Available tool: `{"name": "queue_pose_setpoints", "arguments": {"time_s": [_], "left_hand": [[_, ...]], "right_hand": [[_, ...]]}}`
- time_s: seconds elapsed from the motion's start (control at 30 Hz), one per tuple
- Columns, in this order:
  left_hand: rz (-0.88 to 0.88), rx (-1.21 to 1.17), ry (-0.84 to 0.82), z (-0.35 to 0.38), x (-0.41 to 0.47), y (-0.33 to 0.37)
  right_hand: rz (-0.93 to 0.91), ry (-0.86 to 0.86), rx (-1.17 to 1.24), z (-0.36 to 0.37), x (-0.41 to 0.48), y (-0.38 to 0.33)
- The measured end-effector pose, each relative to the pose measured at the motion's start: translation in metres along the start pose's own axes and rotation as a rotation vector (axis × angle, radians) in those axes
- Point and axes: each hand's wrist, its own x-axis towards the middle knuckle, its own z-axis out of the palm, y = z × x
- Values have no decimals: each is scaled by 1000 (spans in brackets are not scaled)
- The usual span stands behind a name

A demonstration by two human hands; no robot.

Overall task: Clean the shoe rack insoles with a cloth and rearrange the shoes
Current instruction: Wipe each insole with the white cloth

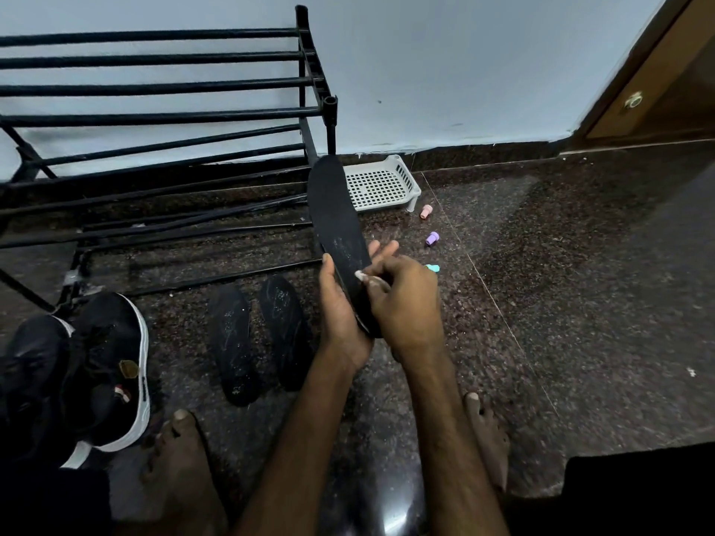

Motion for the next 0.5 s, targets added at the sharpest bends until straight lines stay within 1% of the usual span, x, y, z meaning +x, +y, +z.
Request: {"name": "queue_pose_setpoints", "arguments": {"time_s": [0.03,0.1,0.17,0.2,0.3,0.4,0.43,0.5], "left_hand": [[6,-9,1,0,0,0],[21,-24,7,-2,1,0],[18,-12,17,-2,4,0],[15,-1,17,-1,5,0],[14,8,13,1,4,0],[32,-5,7,0,1,3],[30,-17,2,-1,2,4],[14,-27,6,-3,4,3]], "right_hand": [[28,-5,-31,-2,0,5],[70,-82,-14,-5,-2,9],[50,-160,50,-7,-5,4],[33,-167,95,-7,-5,-1],[28,-65,141,-2,2,-6],[104,10,64,-1,4,3],[127,-4,38,-4,2,5],[147,-90,37,-8,-3,5]]}}
